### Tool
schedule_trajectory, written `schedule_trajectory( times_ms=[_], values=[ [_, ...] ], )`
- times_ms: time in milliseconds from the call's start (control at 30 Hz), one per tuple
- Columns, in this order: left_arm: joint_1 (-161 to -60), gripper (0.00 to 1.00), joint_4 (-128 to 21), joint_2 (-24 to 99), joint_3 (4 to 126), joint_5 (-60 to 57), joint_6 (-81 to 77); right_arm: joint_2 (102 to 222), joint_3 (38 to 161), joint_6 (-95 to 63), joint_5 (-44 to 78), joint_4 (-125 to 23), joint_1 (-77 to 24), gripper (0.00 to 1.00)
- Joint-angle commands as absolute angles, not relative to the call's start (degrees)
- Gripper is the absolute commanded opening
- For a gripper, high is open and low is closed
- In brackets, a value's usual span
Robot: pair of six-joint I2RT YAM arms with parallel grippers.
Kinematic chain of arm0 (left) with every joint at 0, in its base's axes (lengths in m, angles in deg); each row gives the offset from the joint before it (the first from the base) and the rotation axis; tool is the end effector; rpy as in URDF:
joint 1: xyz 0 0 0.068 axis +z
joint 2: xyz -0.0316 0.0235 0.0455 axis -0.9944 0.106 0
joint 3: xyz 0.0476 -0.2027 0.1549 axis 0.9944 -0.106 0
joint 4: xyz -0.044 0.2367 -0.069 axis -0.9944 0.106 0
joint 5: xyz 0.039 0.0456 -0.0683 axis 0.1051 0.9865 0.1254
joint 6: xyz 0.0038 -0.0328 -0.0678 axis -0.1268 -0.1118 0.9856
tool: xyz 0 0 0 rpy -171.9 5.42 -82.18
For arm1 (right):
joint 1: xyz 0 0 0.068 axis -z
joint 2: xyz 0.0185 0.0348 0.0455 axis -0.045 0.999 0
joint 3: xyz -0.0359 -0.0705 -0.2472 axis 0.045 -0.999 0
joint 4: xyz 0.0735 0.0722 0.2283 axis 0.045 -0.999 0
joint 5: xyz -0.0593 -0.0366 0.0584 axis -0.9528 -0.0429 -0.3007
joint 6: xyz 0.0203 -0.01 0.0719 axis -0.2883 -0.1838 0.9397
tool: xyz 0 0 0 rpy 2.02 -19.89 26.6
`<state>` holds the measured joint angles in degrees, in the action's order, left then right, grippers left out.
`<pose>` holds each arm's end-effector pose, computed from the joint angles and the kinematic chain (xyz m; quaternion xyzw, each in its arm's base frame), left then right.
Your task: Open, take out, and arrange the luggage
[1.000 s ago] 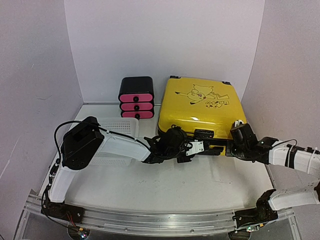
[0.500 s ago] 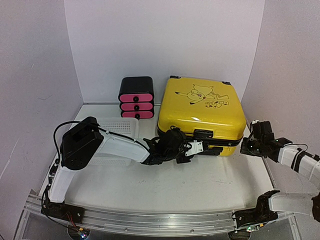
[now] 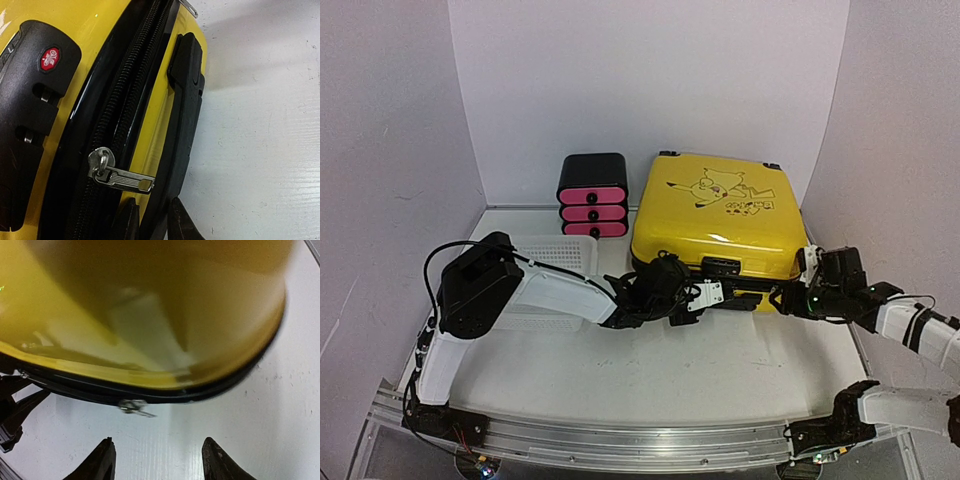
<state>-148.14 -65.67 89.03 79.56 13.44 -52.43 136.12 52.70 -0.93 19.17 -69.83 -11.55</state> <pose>0.2288 -0.4563 0.1452 0.6437 0.5549 -0.0670 0.5227 0.1990 0.0607 0.1708 0.0322 0.9233 0.1879 0.3335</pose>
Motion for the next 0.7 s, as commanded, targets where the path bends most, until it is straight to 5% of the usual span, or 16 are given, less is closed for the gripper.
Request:
schedule_trajectory(
  times_ms=[0, 200, 667],
  values=[
    [-146.8, 0.20, -57.9, 88.0, 77.0, 16.6, -50.8, 136.4, 52.7, 0.3, 5.3, -60.2, -22.7, 0.59],
    [-146.7, 0.20, -57.9, 87.6, 76.8, 16.7, -49.7, 136.7, 51.6, 6.8, -10.4, -58.9, -26.6, 0.57],
    [-146.8, 0.20, -58.0, 87.9, 77.0, 16.6, -49.2, 144.4, 51.2, 3.5, -18.9, -49.2, -31.8, 0.50]
  ],
)
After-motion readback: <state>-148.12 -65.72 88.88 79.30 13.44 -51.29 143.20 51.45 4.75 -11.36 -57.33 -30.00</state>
